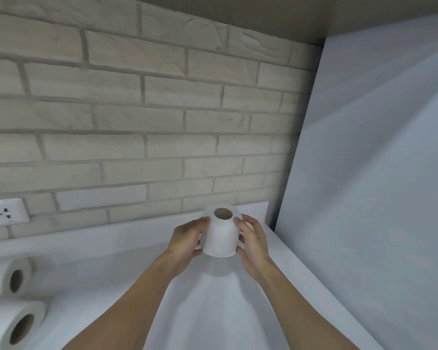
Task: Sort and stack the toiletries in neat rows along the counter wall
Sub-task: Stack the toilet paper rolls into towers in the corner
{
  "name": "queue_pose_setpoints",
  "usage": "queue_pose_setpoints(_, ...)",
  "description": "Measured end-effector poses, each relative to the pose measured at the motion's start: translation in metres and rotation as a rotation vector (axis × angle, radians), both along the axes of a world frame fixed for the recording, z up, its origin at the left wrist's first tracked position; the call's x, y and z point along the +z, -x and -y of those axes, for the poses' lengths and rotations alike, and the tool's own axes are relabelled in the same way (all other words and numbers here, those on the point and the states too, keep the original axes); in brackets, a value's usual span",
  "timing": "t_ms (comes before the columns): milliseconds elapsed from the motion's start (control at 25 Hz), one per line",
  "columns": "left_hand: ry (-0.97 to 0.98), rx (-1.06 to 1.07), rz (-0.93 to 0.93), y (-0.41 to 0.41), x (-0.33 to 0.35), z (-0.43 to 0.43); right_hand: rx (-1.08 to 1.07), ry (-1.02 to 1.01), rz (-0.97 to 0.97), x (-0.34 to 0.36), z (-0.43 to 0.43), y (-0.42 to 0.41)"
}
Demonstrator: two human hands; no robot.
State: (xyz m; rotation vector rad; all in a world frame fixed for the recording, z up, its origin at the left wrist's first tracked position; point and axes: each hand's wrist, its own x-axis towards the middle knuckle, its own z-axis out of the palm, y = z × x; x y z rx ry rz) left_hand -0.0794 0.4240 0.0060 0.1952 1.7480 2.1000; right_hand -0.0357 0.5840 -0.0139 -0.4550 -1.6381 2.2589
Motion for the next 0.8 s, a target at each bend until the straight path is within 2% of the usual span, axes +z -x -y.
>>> queue_pose_setpoints(320, 0.044, -0.013, 0.043, 0.028, -0.001, -0.08, -0.038, -0.103, 0.02, -0.013, -0.069, 0.029)
queue_pose_setpoints(480, 0.069, -0.003, 0.128, 0.042, -0.004, -0.117, -0.051, -0.18, 0.06, -0.024, -0.095, 0.045)
queue_pose_setpoints(800, 0.079, -0.039, 0.144, 0.079, -0.045, -0.174, -0.125, -0.214, 0.143, -0.052, -0.145, 0.091)
